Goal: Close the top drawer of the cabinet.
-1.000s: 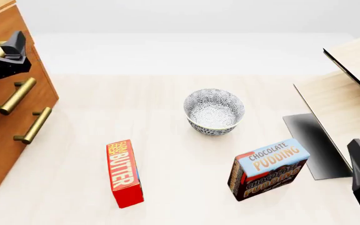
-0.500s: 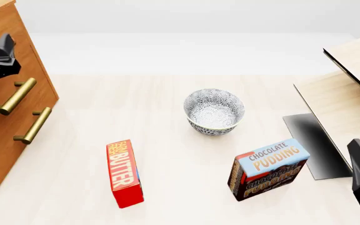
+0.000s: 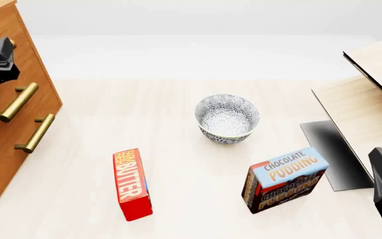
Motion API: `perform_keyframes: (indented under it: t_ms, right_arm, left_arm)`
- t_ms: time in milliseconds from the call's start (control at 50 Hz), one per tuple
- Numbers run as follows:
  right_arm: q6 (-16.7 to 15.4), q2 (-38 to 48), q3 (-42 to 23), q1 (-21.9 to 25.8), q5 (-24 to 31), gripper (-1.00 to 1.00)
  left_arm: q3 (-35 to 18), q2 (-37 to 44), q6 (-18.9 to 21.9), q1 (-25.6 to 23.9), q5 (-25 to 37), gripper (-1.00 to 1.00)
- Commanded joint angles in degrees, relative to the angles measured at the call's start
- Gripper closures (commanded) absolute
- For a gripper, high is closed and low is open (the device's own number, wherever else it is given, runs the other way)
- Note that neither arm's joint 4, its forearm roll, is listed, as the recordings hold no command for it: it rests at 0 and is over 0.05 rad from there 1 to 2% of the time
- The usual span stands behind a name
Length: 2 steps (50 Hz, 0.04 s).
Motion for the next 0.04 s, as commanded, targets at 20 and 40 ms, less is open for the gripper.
perform_keyframes:
  t_ms: [20, 40]
  right_arm:
    - [0.0, 0.0, 0.0, 0.0, 0.0, -1.00]
    - [0.0, 0.0, 0.0, 0.0, 0.0, -1.00]
  left_arm:
    - [5.3, 1.1, -1.8, 11.0, 1.9, -1.00]
    - [5.3, 1.3, -2.1, 11.8, 1.9, -1.00]
